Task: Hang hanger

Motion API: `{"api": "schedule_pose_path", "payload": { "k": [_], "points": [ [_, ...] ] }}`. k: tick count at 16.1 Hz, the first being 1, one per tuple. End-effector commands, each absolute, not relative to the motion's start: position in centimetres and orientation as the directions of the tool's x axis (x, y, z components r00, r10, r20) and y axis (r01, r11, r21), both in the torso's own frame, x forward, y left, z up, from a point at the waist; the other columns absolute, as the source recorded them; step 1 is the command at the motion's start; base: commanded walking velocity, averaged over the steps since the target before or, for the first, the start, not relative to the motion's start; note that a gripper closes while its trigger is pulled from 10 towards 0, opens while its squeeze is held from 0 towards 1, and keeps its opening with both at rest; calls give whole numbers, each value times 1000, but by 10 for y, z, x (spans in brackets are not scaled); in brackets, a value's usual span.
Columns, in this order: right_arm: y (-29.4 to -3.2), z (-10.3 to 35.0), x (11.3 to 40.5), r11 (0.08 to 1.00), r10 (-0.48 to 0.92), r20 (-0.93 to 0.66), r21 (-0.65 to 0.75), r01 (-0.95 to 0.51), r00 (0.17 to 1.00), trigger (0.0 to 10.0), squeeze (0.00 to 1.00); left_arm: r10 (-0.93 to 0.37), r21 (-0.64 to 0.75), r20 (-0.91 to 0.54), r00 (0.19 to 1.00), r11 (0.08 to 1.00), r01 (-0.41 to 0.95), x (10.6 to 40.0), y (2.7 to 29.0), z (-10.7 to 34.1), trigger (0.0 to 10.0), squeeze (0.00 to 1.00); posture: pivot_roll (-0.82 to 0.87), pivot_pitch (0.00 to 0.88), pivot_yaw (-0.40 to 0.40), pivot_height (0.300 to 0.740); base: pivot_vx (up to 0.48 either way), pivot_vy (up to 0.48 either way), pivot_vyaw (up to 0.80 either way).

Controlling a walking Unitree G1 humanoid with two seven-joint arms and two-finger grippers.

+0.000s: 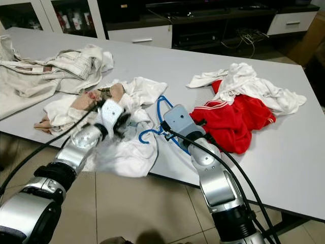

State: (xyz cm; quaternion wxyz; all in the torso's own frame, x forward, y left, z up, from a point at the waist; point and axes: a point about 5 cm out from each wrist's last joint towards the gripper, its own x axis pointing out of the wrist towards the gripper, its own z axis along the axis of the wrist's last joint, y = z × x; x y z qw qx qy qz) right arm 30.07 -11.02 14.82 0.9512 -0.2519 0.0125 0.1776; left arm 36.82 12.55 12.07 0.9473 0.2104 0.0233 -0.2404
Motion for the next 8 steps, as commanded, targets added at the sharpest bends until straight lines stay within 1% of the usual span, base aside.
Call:
{"api": "schedule_pose_path", "payload": {
  "k": [1, 3, 5, 6, 7, 8],
  "points": [
    [-109, 150, 299, 810, 345, -98, -471, -348, 934, 10000, 0, -474, 390, -45, 879, 802, 452, 370, 122, 139, 0, 0, -2, 0, 40, 723, 0, 0, 0],
    [-109, 149, 300, 809, 345, -100, -473, -350, 933, 10000, 0, -512, 409, 2, 859, 784, 467, 367, 115, 146, 0, 0, 2, 0, 39, 723, 0, 0, 0],
    [-108, 149, 300, 807, 347, -101, -475, -351, 933, 10000, 0, -524, 433, -14, 851, 764, 478, 365, 112, 142, 0, 0, 3, 0, 39, 723, 0, 0, 0],
    [-108, 149, 300, 806, 348, -100, -475, -352, 932, 10000, 0, -503, 448, -30, 864, 766, 462, 364, 113, 138, 0, 0, 2, 0, 40, 723, 0, 0, 0],
    [-107, 149, 300, 805, 350, -100, -476, -354, 931, 10000, 0, -453, 462, -38, 891, 782, 418, 364, 118, 132, 5608, 0, 1, 0, 40, 723, 0, 0, 0],
    [-107, 149, 299, 804, 351, -101, -477, -355, 931, 10000, 0, -425, 450, -24, 905, 803, 390, 363, 122, 131, 10000, 1000, 0, 0, 39, 723, 0, 0, 0]
  ]
}}
